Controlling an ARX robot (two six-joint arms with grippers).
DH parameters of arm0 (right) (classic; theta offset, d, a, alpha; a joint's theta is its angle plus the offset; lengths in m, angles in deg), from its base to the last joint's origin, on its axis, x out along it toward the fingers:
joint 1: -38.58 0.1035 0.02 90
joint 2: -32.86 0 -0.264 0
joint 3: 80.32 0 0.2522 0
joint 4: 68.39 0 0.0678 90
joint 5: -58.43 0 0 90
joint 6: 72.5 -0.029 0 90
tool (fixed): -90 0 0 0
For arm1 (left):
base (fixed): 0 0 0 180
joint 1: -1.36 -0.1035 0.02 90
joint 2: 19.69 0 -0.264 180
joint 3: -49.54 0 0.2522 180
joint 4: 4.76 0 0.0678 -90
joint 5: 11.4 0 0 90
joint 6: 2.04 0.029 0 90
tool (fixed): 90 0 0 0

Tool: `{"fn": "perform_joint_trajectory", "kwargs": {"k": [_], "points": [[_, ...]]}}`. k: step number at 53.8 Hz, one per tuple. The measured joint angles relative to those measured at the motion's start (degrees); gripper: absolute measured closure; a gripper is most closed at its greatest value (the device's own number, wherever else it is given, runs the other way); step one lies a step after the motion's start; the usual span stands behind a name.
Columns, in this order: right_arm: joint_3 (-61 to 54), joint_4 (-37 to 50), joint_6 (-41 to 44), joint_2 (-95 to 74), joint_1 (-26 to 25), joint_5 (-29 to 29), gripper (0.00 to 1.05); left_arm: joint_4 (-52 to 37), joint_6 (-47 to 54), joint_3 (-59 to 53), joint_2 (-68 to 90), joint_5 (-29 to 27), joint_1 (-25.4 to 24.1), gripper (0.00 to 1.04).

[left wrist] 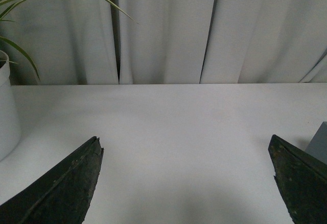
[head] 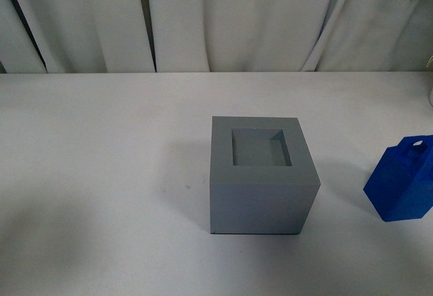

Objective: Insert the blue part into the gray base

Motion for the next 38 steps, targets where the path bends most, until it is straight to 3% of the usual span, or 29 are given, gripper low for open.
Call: {"fn": "perform_joint_trajectory", "kwargs": {"k": [38], "points": [[0.0,0.0,0.0,0.0,0.0,0.0,0.07,0.0,0.0,0.0,0.0,0.0,0.0,0.06]]}}
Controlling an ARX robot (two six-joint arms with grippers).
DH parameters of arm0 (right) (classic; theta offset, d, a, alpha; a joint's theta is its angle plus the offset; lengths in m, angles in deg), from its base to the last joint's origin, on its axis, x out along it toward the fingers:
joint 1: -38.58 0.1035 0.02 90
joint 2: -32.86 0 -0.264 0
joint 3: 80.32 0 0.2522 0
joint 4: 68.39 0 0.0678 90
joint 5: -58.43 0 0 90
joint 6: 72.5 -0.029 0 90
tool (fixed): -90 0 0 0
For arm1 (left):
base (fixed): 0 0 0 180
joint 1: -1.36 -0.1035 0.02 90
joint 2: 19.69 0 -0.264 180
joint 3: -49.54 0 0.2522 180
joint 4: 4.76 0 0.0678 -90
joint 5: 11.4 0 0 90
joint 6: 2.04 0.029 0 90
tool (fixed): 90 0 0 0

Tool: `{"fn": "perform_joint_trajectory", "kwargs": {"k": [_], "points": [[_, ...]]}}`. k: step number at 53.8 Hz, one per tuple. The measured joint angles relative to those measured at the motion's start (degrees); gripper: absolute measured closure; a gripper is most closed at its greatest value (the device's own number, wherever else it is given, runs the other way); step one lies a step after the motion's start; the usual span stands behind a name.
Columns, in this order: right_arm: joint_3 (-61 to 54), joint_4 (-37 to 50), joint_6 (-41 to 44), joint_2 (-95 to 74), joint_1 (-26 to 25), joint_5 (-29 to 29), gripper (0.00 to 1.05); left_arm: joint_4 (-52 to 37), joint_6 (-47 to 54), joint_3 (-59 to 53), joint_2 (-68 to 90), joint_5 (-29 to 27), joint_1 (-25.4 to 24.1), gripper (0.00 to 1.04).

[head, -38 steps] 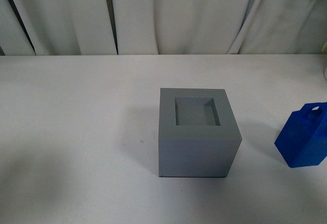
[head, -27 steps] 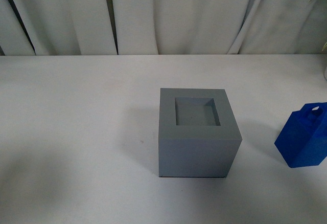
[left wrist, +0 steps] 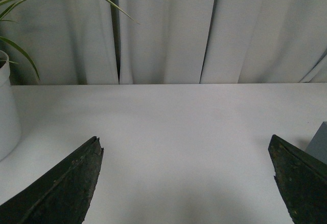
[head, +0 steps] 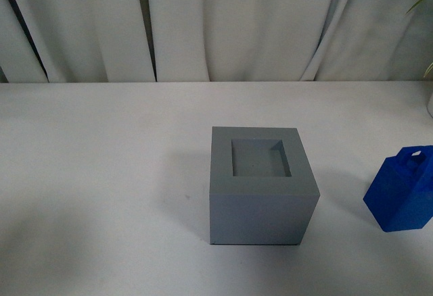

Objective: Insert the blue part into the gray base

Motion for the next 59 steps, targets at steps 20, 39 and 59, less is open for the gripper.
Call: {"fn": "perform_joint_trajectory", "kwargs": {"k": [20,39,59], "points": [[2.8,-2.0,0.2,-8.2,-0.1,-4.2,0.07,0.0,0.0,0.0,0.0,0.0,0.0,0.06],[28.8,-3.8,15.9,-48.1,0.8,-19.8,0.07,0.0,0.0,0.0,0.0,0.0,0.0,0.06],[71.8,-53.4,52.2,-80.8,3.5,-26.5,0.07,0.0,0.0,0.0,0.0,0.0,0.0,0.06]]}}
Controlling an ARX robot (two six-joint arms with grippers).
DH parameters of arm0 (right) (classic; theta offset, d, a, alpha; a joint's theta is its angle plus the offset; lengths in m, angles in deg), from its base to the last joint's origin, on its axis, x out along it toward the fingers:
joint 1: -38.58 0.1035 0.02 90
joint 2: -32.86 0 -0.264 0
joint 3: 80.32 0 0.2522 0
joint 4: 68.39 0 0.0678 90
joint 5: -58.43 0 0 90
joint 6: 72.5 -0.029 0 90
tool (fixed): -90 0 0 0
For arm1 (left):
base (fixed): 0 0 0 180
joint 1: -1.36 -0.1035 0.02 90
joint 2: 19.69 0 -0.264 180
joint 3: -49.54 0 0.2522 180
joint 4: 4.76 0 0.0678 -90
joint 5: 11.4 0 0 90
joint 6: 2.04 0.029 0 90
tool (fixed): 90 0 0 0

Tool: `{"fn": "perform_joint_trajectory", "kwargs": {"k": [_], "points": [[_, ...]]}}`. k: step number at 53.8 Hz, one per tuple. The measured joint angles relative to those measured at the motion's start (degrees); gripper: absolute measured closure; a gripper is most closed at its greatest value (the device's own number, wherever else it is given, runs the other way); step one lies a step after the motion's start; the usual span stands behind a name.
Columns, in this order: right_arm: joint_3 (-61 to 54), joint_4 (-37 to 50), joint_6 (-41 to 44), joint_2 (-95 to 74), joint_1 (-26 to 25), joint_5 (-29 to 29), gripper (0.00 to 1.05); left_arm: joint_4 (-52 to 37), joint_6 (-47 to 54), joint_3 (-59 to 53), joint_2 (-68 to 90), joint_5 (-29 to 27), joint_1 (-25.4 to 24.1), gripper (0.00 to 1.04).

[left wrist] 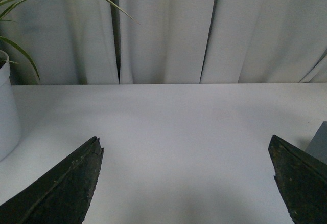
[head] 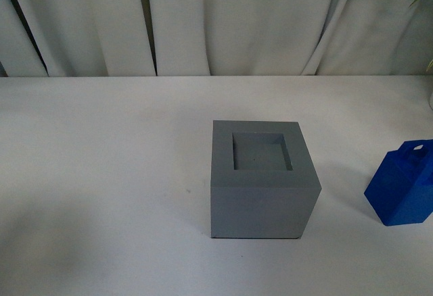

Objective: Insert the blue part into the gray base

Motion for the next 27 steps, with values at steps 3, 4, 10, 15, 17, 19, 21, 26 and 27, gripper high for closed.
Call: {"fn": "perform_joint_trajectory", "kwargs": {"k": [3,4,10,15,17,19,21,26,27], "points": [[2.9,-2.5,3.0,-2.2,0.3,1.3,0.07,0.0,0.0,0.0,0.0,0.0,0.0,0.06],[4.2,-4.0,4.3,-3.2,0.5,2.0,0.07,0.0,0.0,0.0,0.0,0.0,0.0,0.06],[9.6,-9.4,9.5,-7.6,1.2,5.0,0.07,0.0,0.0,0.0,0.0,0.0,0.0,0.06],[13.3,-13.7,14.4,-11.9,1.9,10.2,0.07,0.0,0.0,0.0,0.0,0.0,0.0,0.06],[13.6,-14.4,15.6,-12.9,2.1,11.6,0.07,0.0,0.0,0.0,0.0,0.0,0.0,0.06],[13.5,-14.4,16.7,-13.7,2.3,12.9,0.07,0.0,0.0,0.0,0.0,0.0,0.0,0.06],[13.5,-14.4,17.8,-14.6,2.5,13.6,0.07,0.0,0.0,0.0,0.0,0.0,0.0,0.06],[13.1,-13.2,20.2,-16.5,3.0,15.8,0.07,0.0,0.0,0.0,0.0,0.0,0.0,0.06],[13.0,-13.1,20.3,-16.7,3.1,15.9,0.07,0.0,0.0,0.0,0.0,0.0,0.0,0.06]]}}
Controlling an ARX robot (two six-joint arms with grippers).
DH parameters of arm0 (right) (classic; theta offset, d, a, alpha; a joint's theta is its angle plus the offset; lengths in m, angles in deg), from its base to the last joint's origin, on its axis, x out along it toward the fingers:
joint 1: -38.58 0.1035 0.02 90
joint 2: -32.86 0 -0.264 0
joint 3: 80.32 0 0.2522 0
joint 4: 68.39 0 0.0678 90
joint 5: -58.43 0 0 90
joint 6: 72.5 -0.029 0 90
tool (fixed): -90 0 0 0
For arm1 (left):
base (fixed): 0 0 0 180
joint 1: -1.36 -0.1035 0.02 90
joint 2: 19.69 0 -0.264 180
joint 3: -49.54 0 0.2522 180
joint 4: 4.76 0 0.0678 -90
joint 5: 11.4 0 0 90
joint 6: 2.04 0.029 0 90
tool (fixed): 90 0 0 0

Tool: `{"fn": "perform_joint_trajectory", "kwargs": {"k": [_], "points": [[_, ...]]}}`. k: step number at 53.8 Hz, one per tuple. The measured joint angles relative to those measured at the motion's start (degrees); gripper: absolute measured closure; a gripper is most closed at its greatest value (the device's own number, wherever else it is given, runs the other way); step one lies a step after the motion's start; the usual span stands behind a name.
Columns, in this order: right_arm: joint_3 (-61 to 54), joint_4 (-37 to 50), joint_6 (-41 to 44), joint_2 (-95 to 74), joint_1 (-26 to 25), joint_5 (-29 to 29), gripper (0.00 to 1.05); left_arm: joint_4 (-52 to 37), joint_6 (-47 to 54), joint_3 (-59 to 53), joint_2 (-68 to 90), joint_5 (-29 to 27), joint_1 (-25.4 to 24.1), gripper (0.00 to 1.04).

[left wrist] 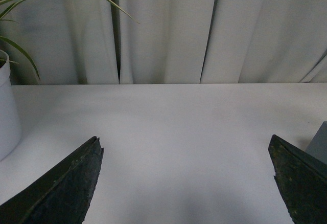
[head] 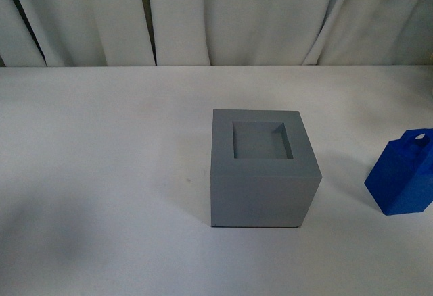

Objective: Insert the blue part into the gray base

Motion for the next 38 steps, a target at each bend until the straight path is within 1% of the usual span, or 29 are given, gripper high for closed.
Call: {"fn": "perform_joint_trajectory", "kwargs": {"k": [18,38], "points": [[-4.3,3.8,3.0,-3.7,1.3,4.5,0.07,0.0,0.0,0.0,0.0,0.0,0.0,0.06],[-7.3,8.5,2.8,-6.5,1.5,5.1,0.07,0.0,0.0,0.0,0.0,0.0,0.0,0.06]]}}
